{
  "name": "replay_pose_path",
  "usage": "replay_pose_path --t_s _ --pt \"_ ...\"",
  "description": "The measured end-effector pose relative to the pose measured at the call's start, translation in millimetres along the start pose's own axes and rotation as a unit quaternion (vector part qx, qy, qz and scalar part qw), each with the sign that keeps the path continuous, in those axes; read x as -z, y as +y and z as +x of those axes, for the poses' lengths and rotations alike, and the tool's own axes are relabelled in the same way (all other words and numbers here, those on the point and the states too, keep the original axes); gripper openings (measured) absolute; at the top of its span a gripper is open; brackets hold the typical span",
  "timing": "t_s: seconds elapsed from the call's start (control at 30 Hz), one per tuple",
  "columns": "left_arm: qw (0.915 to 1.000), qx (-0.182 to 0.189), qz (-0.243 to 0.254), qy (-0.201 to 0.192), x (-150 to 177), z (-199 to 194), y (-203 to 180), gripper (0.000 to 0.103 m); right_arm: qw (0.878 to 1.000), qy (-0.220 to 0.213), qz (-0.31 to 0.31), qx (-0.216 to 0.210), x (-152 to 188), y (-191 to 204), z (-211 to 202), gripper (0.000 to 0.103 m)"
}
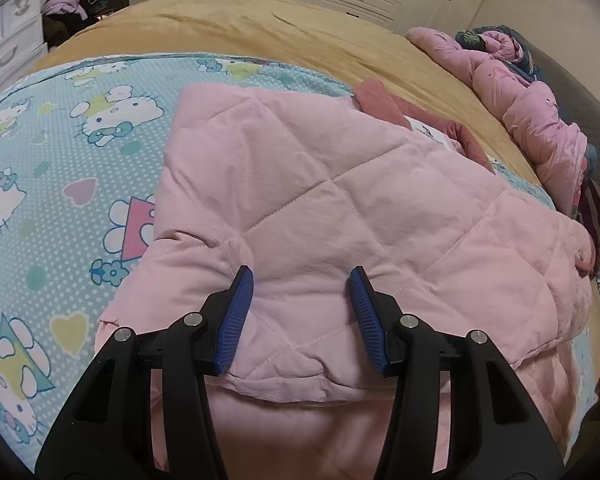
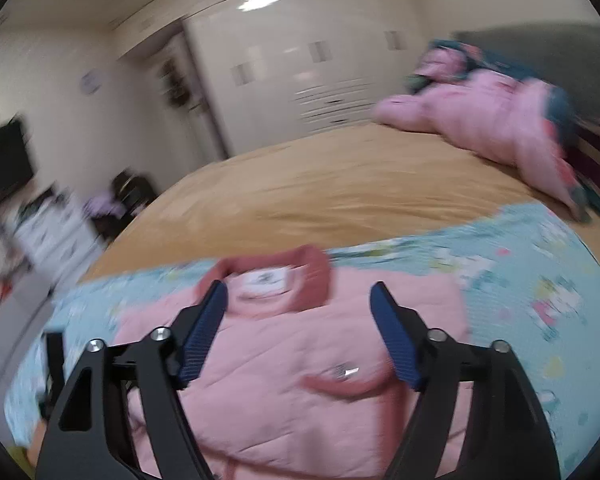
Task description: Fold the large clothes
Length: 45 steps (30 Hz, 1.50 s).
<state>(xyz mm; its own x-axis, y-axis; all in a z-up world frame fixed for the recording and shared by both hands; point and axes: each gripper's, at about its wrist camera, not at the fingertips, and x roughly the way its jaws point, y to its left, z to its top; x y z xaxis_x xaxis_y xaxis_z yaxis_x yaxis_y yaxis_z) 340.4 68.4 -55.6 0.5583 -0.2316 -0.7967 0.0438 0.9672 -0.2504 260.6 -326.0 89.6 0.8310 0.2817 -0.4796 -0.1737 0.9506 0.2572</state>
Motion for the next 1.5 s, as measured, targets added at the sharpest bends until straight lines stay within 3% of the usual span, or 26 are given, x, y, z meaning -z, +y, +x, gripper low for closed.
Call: replay_pose_path --t_s 0.2,0.47,0.8,0.97,1.13,1.4,1.47,1.5 --pt "1.0000 0.004 -0.001 -0.001 2 0 3 0.042 0.993 0.100 -0.058 -0.039 19 47 54 0.077" --pt "0.9999 0.011 -0.002 -0.002 4 1 5 0.042 0.972 0.220 -0.078 0.010 64 46 121 0.078" --pt "0.9999 0.015 -0.001 -0.005 6 9 6 0.042 0.973 0.220 -0.065 0.014 87 41 141 0.082" --pt "0.9998 0.020 -0.007 -0.006 8 7 6 0.042 0.976 0.211 -0.047 0.015 83 40 136 0.082" --pt "0.9995 0.027 -0.013 -0.006 8 -2 8 0.043 0.983 0.183 -0.002 -0.015 69 39 104 0.098" --pt "0.9995 0.032 -0.003 -0.007 14 -20 -8 0.085 0.989 0.145 0.016 -0.027 59 36 60 0.099" --pt "0.9995 0.030 0.000 -0.007 15 -24 -14 0.094 0.990 0.140 0.021 -0.028 56 32 54 0.099" --pt "0.9997 0.023 0.004 -0.006 16 -26 -17 0.094 0.990 0.137 0.023 -0.027 56 31 50 0.099"
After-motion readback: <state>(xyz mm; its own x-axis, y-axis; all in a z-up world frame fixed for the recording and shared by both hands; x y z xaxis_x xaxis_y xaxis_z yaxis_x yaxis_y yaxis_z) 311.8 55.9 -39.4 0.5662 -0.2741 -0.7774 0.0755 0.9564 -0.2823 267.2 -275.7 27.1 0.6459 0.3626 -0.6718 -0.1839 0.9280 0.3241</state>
